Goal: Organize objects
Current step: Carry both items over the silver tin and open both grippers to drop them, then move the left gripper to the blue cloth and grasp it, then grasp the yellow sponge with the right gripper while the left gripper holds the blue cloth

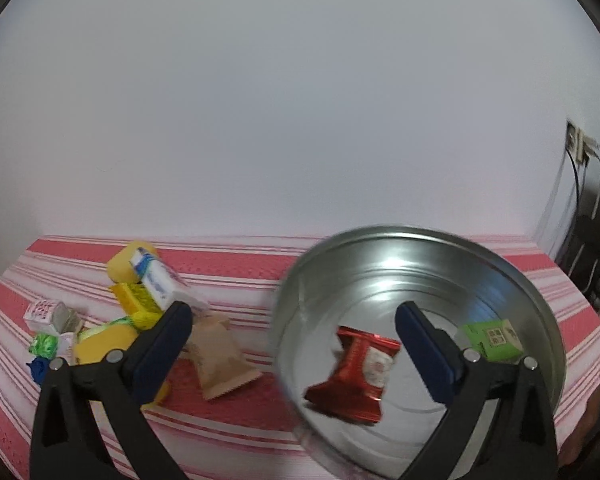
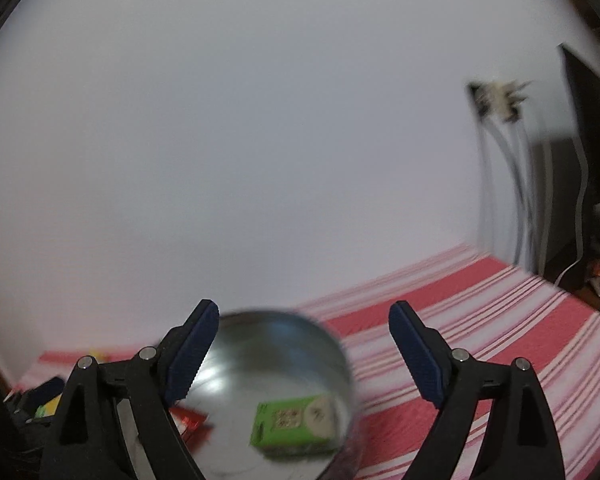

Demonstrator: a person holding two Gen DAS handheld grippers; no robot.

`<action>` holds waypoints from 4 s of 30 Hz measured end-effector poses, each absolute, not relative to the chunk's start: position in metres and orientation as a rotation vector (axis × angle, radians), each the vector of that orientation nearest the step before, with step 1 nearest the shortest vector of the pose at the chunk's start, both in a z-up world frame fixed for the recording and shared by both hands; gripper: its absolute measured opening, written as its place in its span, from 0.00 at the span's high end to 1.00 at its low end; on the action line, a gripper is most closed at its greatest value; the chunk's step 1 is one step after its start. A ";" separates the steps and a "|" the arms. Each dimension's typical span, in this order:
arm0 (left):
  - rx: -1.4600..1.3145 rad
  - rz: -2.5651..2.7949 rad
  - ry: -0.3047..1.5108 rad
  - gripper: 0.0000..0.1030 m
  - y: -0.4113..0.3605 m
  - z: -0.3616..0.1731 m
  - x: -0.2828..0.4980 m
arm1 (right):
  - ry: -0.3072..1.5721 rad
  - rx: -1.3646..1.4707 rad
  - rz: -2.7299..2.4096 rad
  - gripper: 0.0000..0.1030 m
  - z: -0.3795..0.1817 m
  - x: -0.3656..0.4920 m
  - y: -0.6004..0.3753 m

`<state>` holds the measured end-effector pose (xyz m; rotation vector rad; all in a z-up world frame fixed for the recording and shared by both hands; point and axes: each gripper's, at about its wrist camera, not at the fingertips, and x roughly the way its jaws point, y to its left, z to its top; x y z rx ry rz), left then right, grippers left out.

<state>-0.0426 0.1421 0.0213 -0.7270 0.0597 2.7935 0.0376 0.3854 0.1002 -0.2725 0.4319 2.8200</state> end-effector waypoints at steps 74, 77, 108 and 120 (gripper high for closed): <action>-1.350 2.818 -0.775 0.30 -0.125 -0.038 -0.092 | 0.044 -0.302 3.116 0.14 0.078 0.037 0.200; -1.367 2.850 -0.705 0.29 -0.116 -0.037 -0.095 | 0.043 -0.300 3.119 0.14 0.078 0.032 0.201; -0.545 3.027 -0.317 0.57 -0.090 0.035 -0.040 | -0.040 -0.998 3.299 0.14 0.035 -0.044 0.108; -0.664 2.997 -0.461 0.56 -0.106 0.028 -0.054 | 0.081 -1.444 3.145 0.45 -0.009 -0.114 0.090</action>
